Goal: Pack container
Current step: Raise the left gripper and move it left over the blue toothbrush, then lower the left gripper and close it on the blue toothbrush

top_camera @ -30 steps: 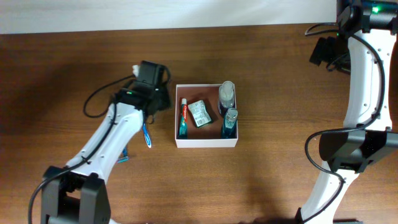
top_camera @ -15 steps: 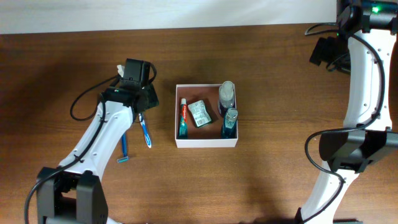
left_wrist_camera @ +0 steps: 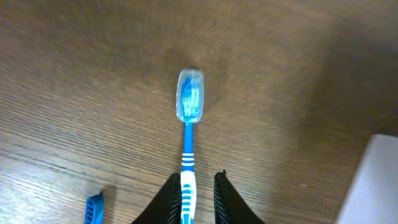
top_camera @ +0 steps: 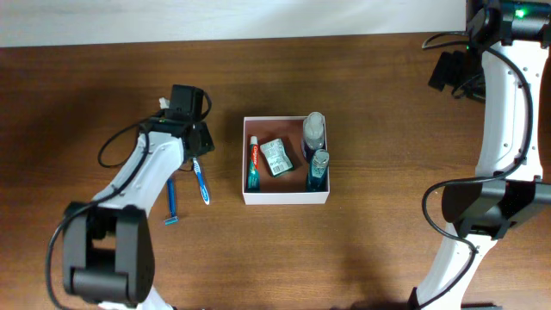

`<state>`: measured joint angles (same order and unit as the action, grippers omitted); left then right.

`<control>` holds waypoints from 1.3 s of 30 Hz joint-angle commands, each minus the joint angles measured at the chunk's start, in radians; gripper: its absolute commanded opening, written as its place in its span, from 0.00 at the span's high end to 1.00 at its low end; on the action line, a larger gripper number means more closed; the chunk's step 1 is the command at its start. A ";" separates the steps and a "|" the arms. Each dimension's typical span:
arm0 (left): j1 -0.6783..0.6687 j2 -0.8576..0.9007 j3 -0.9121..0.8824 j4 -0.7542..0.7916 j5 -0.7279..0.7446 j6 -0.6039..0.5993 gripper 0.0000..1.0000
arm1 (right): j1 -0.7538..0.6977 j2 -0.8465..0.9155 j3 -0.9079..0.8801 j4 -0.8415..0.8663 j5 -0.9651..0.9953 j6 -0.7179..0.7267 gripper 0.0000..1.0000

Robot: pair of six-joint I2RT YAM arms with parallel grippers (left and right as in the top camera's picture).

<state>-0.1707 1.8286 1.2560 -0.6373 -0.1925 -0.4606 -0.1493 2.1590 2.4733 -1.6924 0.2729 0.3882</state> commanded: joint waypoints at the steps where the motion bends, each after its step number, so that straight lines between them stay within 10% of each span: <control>1: 0.004 0.037 -0.002 -0.004 -0.010 0.006 0.82 | -0.003 -0.021 0.010 -0.002 0.016 0.001 0.02; 39: 0.004 0.075 -0.021 -0.029 -0.010 0.006 0.64 | -0.003 -0.021 0.010 -0.002 0.016 0.001 0.02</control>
<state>-0.1707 1.8912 1.2514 -0.6659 -0.1921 -0.4603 -0.1493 2.1590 2.4733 -1.6928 0.2729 0.3882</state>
